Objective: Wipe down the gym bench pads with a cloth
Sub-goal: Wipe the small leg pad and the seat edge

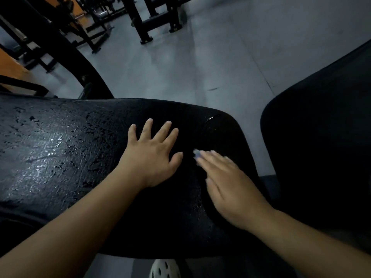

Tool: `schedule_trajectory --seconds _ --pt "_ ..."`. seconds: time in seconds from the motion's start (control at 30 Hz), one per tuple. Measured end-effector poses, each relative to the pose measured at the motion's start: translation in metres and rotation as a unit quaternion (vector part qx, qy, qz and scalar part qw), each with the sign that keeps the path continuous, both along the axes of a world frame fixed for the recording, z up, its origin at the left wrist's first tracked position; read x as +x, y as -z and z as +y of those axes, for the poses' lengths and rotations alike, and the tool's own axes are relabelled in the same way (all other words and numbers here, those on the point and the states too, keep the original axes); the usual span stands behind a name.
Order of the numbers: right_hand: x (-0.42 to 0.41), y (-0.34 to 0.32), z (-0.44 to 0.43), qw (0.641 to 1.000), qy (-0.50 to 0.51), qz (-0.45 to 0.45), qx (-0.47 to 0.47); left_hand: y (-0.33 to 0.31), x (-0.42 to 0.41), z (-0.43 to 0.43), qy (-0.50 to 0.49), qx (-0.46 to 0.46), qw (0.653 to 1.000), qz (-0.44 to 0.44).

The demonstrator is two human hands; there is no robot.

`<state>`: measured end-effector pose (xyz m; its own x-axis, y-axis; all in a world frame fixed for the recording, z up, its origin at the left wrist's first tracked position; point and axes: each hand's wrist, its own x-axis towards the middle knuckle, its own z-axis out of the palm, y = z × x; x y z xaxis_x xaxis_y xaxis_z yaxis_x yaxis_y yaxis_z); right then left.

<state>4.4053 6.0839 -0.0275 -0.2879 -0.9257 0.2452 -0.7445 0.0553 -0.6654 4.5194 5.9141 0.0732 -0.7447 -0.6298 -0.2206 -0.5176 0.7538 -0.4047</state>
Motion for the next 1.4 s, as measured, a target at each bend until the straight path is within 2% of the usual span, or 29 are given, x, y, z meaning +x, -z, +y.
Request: schedule_trajectory --seconds 0.17,0.2,0.33,0.37,0.4,0.47,0.53,0.6,0.67,0.73,0.8,0.9,0.97,1.0,1.07,1.17,1.23,1.33,1.4 --pt "-0.038 0.005 -0.041 0.982 0.173 -0.064 0.046 0.005 -0.001 0.013 -0.002 0.007 1.000 0.008" --pt "-0.027 0.000 -0.043 0.984 0.162 -0.057 0.039 0.005 0.001 0.015 0.003 0.006 1.000 0.008" --pt "0.027 -0.002 0.024 0.999 -0.012 -0.031 -0.002 0.008 0.006 0.021 0.040 0.011 0.999 0.004" --pt "0.023 0.004 0.037 0.999 -0.018 -0.028 0.000 0.008 0.007 0.023 0.047 0.015 0.999 0.004" --pt "0.012 0.012 0.041 0.999 0.000 -0.032 -0.003 0.008 0.007 0.024 0.052 0.019 0.998 0.006" --pt "-0.017 0.022 0.020 0.993 0.101 -0.067 0.003 0.007 0.005 0.026 0.059 0.027 0.998 0.009" --pt "-0.025 0.019 -0.004 0.980 0.172 -0.093 0.041 0.006 0.004 0.027 0.062 0.032 0.998 0.009" --pt "-0.007 0.011 0.000 0.989 0.131 -0.054 0.041 0.007 0.003 0.028 0.062 0.032 0.998 0.009" --pt "0.019 0.006 0.033 0.999 0.034 -0.020 0.013 0.007 0.002 0.028 0.063 0.031 0.997 0.011" --pt "0.021 0.008 0.054 1.000 -0.016 -0.023 -0.003 0.008 0.000 0.027 0.062 0.032 0.997 0.011" --pt "-0.007 0.012 0.027 0.998 0.051 -0.032 -0.017 0.009 -0.006 0.027 0.060 0.035 0.998 0.010" --pt "-0.062 0.012 -0.065 0.980 0.180 -0.076 0.031 0.010 -0.017 0.022 0.065 0.040 0.997 0.007" --pt "-0.088 0.005 -0.114 0.970 0.217 -0.097 0.053 0.010 -0.022 0.020 0.065 0.042 0.997 0.011" --pt "-0.089 0.000 -0.123 0.971 0.216 -0.089 0.056 0.011 -0.022 0.020 0.065 0.041 0.997 0.015" --pt "-0.073 -0.003 -0.113 0.987 0.143 -0.060 0.042 0.013 -0.022 0.020 0.066 0.039 0.997 0.025" --pt "-0.039 0.007 -0.049 0.998 0.046 -0.040 -0.022 0.014 -0.022 0.019 0.066 0.040 0.996 0.033" --pt "-0.052 0.024 -0.033 0.994 0.097 -0.041 -0.014 0.014 -0.023 0.020 0.062 0.041 0.997 0.036" --pt "-0.086 0.028 -0.061 0.956 0.264 -0.122 0.048 0.014 -0.026 0.022 0.055 0.047 0.996 0.042" --pt "-0.074 0.014 -0.073 0.953 0.280 -0.101 0.059 0.014 -0.027 0.022 0.054 0.048 0.996 0.045"
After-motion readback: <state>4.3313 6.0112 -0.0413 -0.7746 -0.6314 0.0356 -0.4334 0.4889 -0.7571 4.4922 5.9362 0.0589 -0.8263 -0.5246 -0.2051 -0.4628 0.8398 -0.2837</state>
